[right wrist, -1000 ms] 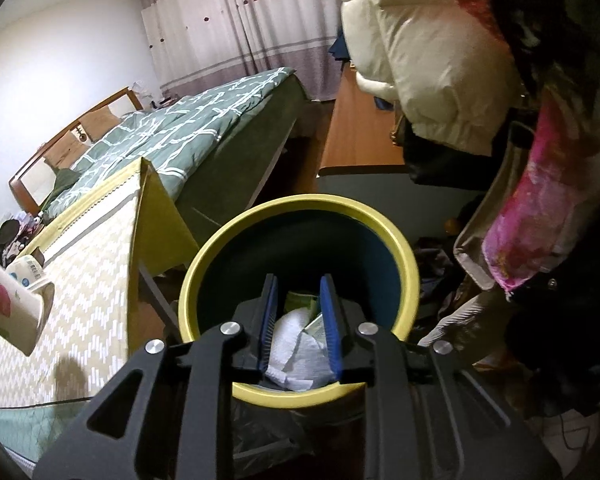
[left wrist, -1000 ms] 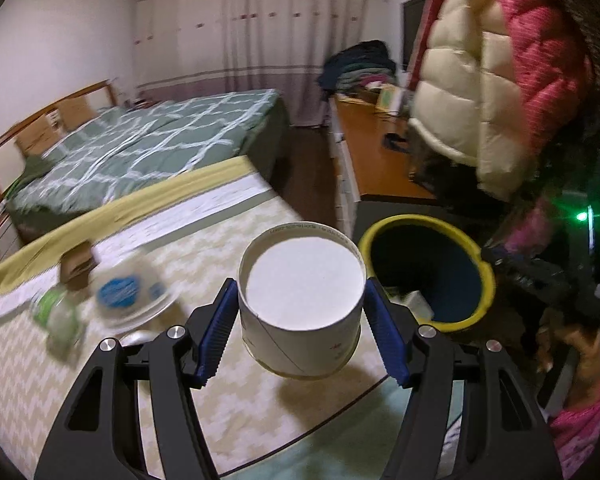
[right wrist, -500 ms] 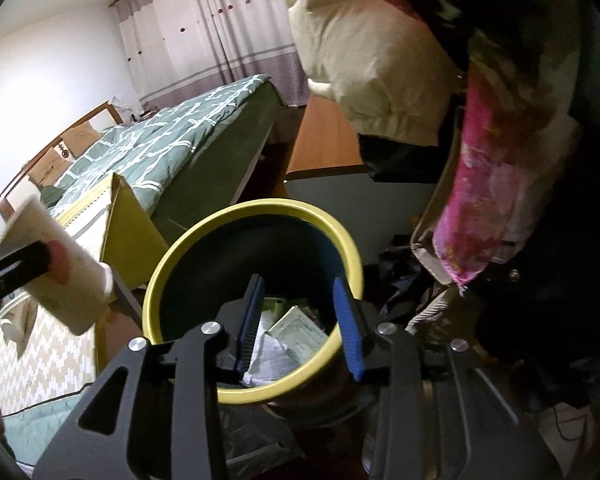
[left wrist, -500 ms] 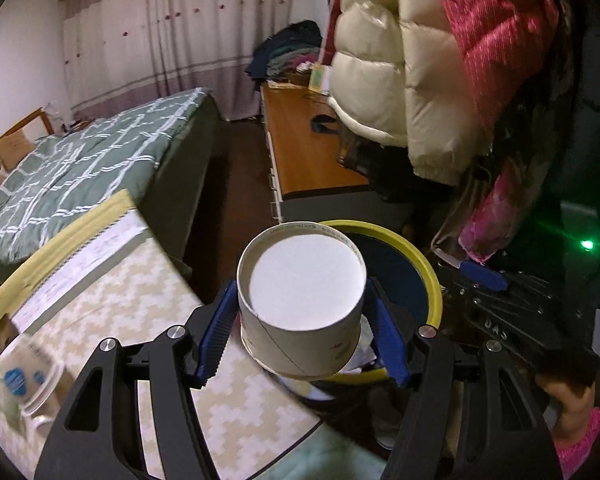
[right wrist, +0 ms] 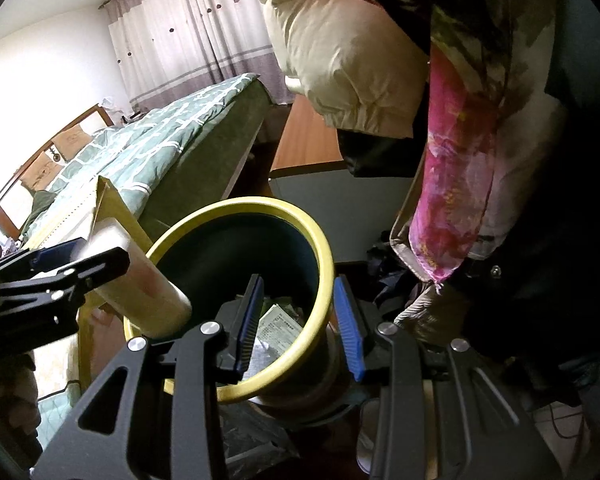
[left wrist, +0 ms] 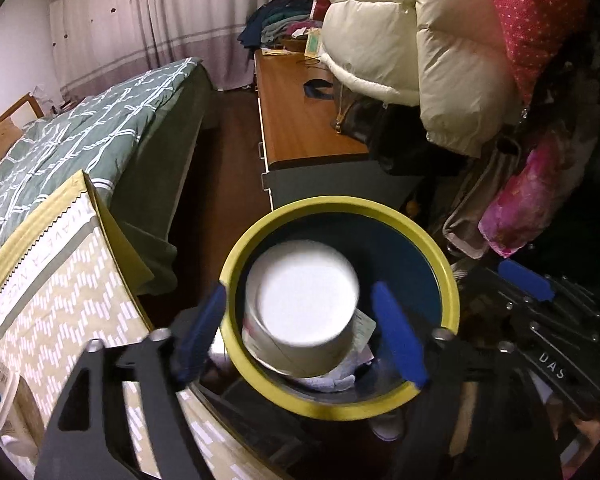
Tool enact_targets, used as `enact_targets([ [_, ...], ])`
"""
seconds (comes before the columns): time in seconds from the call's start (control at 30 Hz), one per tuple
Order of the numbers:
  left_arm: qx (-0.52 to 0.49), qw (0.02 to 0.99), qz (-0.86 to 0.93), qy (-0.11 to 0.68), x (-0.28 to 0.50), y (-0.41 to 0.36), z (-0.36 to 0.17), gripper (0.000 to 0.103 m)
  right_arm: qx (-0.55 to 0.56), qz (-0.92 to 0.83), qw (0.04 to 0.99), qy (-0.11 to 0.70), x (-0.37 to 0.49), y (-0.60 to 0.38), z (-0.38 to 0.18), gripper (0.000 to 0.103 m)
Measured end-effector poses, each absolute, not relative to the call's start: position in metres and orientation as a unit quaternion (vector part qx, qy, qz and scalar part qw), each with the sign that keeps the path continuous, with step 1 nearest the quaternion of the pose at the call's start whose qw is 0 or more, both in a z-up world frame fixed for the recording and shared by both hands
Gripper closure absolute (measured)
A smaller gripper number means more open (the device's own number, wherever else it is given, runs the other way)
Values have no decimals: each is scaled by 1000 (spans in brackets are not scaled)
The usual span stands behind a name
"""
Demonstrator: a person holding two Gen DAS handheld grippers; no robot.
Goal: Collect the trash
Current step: 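Lower the paper cup into the yellow bin and open the left gripper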
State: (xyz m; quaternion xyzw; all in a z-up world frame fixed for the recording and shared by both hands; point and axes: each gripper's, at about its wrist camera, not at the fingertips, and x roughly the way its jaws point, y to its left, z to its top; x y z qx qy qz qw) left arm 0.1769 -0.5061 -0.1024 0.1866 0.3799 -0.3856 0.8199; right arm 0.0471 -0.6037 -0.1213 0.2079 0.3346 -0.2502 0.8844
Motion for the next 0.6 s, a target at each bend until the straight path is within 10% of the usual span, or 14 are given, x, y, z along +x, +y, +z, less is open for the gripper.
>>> enact_targets([
  [0.6,76,892,-319,313,152,-337,-24,10,189,-216,894,345,67,-569,-117,62],
])
